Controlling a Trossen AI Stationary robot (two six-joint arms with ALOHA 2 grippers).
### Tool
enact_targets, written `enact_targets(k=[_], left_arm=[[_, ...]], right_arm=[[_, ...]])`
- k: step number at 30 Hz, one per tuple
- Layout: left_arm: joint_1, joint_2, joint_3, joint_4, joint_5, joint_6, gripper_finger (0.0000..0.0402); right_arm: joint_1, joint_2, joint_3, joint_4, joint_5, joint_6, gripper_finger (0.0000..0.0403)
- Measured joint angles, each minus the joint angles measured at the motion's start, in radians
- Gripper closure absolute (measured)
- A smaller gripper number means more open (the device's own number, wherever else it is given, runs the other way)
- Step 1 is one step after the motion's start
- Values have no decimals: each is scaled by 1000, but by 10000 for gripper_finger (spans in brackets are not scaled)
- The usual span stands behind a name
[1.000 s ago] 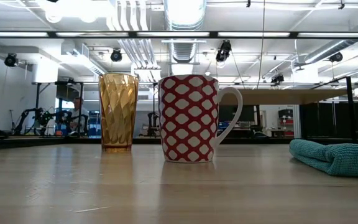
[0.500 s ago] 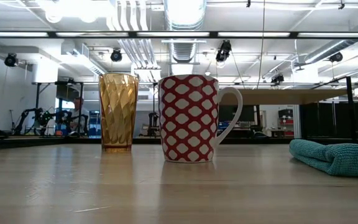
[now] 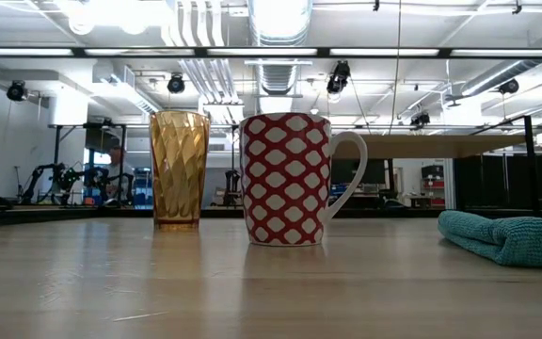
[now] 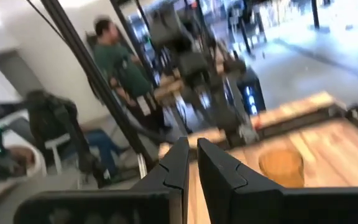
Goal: Stack small to large cups/mugs on shelf
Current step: Put the transparent mug on the shelf
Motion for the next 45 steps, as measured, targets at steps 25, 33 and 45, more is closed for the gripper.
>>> enact_targets(k=[25, 33, 45], left_arm=[[15, 81, 41, -44, 93, -117, 345], [-47, 69, 31, -248, 425, -479, 345], [-316, 154, 7, -349, 464, -732, 345]], right_arm=[[0, 87, -1, -99, 14, -11, 354], [0, 81, -1, -109, 14, -14, 349], [0, 84, -1, -130, 16, -81, 349]])
